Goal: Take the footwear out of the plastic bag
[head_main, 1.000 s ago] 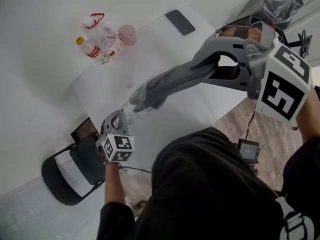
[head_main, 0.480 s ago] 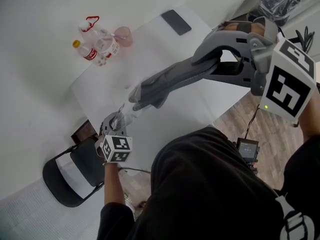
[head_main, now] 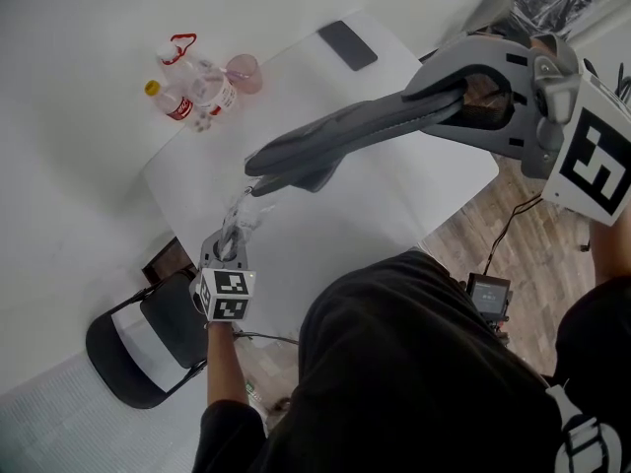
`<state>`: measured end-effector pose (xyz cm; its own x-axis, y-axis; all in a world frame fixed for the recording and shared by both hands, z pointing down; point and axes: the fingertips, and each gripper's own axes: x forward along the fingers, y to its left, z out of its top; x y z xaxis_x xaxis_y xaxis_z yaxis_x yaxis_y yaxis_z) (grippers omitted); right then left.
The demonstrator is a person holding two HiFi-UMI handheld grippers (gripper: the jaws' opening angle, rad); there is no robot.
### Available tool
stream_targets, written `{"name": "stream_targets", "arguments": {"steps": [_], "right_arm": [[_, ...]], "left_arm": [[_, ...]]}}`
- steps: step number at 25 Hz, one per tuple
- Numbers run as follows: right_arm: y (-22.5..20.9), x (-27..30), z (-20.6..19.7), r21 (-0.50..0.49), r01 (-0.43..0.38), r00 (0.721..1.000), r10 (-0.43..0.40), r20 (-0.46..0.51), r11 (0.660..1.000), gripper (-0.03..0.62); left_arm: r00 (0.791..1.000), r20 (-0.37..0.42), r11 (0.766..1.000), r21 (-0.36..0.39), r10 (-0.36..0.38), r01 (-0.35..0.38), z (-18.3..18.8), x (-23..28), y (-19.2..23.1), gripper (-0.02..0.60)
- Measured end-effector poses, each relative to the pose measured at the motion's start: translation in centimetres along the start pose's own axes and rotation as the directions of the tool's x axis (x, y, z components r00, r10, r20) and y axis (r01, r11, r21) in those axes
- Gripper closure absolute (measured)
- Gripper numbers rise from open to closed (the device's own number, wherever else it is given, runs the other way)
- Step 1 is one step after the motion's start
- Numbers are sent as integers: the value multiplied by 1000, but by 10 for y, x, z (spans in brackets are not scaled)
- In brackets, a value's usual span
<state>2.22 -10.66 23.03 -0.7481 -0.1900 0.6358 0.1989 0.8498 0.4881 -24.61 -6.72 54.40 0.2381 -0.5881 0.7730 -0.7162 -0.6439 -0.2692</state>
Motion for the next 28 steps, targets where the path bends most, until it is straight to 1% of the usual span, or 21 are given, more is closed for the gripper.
{"name": "stream_targets", "arguments": {"steps": [3,5,7,10,12,13,14,16,18,20,22,24,26,27,28], "right_arm": [[-11,-11,0,106,80,992,-90,93,991,519],[-19,-18,1,179,127,976,-155,151,976,519],[-26,-26,1,253,167,954,-221,203,953,519],[-35,-36,-2,371,216,908,-325,264,903,519],[-37,-40,-12,464,241,869,-402,288,852,519],[-37,-42,-20,517,251,847,-444,292,818,519],[-35,-42,-31,573,260,823,-488,289,777,519],[-32,-37,-51,682,274,776,-575,260,678,519],[-27,-29,-70,776,273,735,-644,213,568,519],[-18,-18,-89,860,234,703,-690,172,453,519],[-6,-4,-111,932,162,678,-722,134,325,519],[12,14,-134,982,75,664,-743,82,176,519],[34,31,-157,1000,-2,656,-754,17,21,519],[44,39,-167,998,-32,653,-757,-14,-47,519],[54,44,-174,993,-56,651,-758,-42,-103,519]], "left_arm": [[1000,16,997,-71,-10,11,-3,-2,2,558],[999,42,993,-112,-16,21,2,-5,4,558],[997,70,988,-151,-27,37,9,-8,4,558],[991,120,969,-233,-52,79,20,-12,2,558],[984,164,944,-306,-74,122,30,-14,-2,558],[978,189,926,-346,-87,149,36,-15,-4,558],[972,215,905,-386,-100,179,42,-16,-7,558],[957,266,855,-462,-120,236,54,-18,-11,558],[941,311,799,-526,-137,290,64,-18,-17,558],[926,347,746,-576,-147,334,72,-16,-23,558],[916,372,703,-612,-148,362,77,-12,-28,558],[910,387,667,-639,-152,383,79,-6,-35,558],[905,394,635,-661,-162,401,80,-1,-45,558],[902,397,618,-671,-166,409,80,1,-49,558],[899,403,601,-681,-170,418,80,2,-54,558]]}}
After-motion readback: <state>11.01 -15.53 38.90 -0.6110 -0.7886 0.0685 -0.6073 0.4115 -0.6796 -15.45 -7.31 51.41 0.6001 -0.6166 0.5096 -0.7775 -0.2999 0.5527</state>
